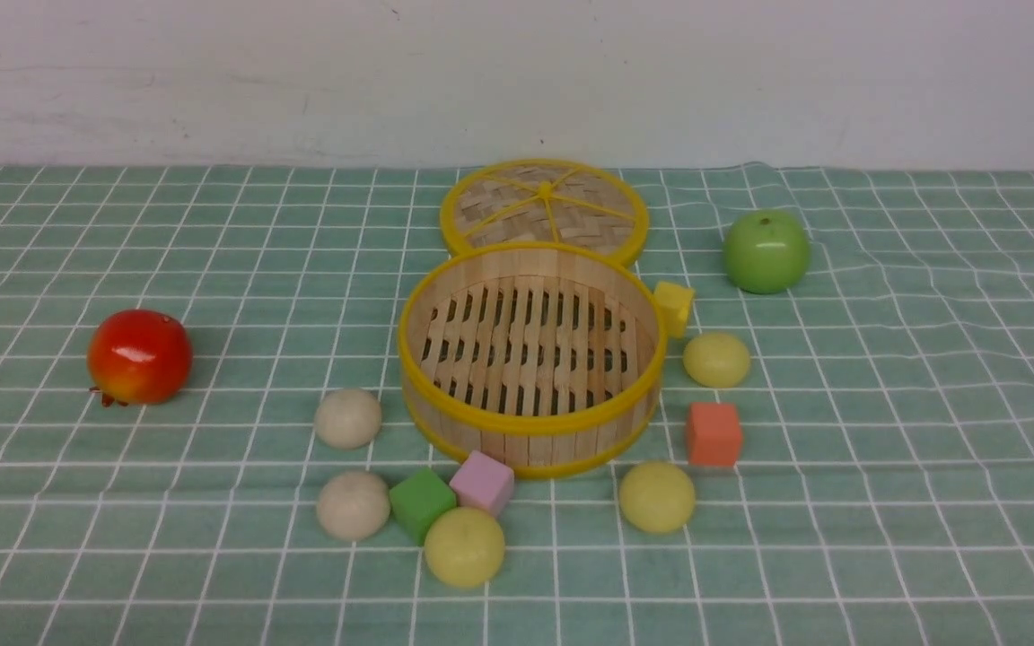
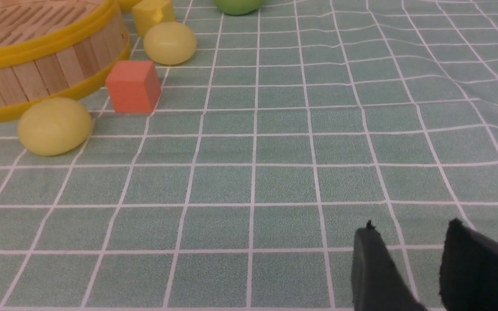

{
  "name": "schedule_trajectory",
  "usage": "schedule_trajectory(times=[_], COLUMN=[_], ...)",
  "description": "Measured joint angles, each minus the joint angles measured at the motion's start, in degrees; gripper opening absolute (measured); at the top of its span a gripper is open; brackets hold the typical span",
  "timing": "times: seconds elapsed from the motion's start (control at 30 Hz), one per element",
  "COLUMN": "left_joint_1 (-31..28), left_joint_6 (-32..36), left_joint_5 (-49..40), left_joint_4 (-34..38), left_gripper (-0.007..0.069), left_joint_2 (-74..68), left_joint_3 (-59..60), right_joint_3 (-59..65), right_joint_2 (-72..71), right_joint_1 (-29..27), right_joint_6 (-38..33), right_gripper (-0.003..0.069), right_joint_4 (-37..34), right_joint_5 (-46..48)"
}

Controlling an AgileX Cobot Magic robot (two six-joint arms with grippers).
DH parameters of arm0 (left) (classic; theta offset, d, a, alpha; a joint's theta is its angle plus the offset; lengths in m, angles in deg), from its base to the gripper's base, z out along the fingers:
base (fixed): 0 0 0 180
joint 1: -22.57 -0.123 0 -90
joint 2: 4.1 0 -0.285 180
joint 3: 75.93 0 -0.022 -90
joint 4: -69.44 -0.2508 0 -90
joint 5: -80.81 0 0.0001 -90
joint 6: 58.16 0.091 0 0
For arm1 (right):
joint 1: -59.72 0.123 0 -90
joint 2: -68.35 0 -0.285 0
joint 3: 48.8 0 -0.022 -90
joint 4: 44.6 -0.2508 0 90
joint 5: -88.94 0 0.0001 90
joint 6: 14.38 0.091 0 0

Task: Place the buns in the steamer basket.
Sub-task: Use the left arm to grab a steamed stuffed bun

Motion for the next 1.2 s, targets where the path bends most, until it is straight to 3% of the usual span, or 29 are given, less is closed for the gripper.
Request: schedule_trajectory(times=[0.2, 0.33, 0.47, 0.63, 0.87, 1.1, 1.2], left_joint_1=[0.0, 0.0, 0.0, 0.0, 1.11, 13.75, 15.52], left_joint_6=[3.3, 9.47, 15.71, 19.68, 22.74, 22.86, 21.16], left_joint_5=[-10.37, -21.6, -42.57, -57.23, -53.97, -52.34, -50.84], left_joint_4=[-0.63, -2.12, -6.13, -12.82, -16.75, -17.94, -18.67], left_gripper=[-0.0014, -0.0014, -0.0014, -0.0014, -0.0014, -0.0014, -0.0014], left_joint_2=[-0.69, -6.87, -24.81, -43.72, -69.73, -82.41, -86.46], left_joint_3=[-9.67, -18.83, -33.74, -43.92, -51.69, -58.93, -62.52], right_joint_3=[0.0, 0.0, 0.0, 0.0, 0.0, 0.0, 0.0], right_joint_2=[0.0, 0.0, 0.0, 0.0, 0.0, 0.0, 0.0], right_joint_1=[0.0, 0.0, 0.0, 0.0, 0.0, 0.0, 0.0], right_joint_6=[0.0, 0.0, 0.0, 0.0, 0.0, 0.0, 0.0], right_gripper=[0.024, 0.024, 0.024, 0.024, 0.024, 0.024, 0.024], right_joint_4=[0.0, 0.0, 0.0, 0.0, 0.0, 0.0, 0.0], right_joint_5=[0.0, 0.0, 0.0, 0.0, 0.0, 0.0, 0.0])
